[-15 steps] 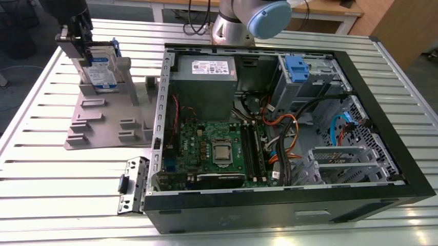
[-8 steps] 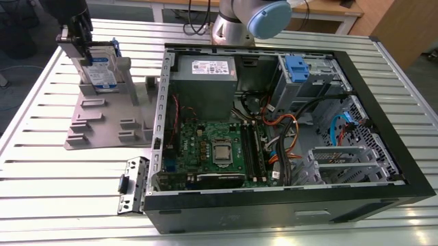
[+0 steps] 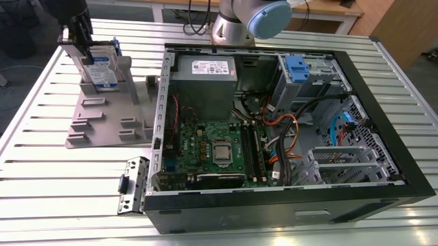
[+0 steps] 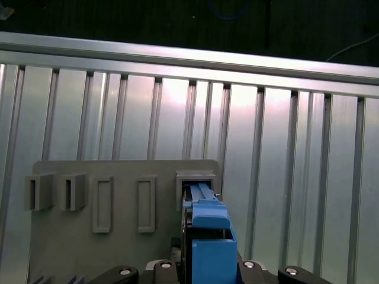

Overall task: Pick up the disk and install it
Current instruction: 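Pick up the disk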

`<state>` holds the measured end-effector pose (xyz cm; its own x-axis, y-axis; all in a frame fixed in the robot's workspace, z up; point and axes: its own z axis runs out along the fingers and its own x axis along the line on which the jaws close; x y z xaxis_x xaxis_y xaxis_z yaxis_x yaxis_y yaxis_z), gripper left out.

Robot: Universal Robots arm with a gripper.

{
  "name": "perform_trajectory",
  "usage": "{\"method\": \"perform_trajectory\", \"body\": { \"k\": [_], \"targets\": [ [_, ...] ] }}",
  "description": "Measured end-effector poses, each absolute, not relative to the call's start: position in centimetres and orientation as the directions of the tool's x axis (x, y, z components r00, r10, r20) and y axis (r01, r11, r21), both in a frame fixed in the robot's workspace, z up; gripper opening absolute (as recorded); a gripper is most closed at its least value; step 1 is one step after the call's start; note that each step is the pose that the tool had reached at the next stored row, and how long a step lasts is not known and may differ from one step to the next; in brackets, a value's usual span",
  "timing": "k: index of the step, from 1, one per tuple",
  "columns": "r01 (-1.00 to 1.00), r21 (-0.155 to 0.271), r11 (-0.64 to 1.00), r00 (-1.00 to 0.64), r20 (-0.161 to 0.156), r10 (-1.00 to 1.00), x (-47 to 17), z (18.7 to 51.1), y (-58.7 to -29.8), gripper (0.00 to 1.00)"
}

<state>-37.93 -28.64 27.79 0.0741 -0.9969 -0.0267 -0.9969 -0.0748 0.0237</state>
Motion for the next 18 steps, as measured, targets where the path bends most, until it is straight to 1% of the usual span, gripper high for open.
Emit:
{"method": "perform_trajectory", "body": {
  "k": [12,18],
  "targets": [
    [-0.997,0.023,-0.075,0.074,-0.027,-0.997,-37.93,27.80,-28.64,0.36],
    [-0.997,0.024,-0.075,0.074,-0.027,-0.997,-37.93,28.57,-28.64,0.36]
  ]
}}
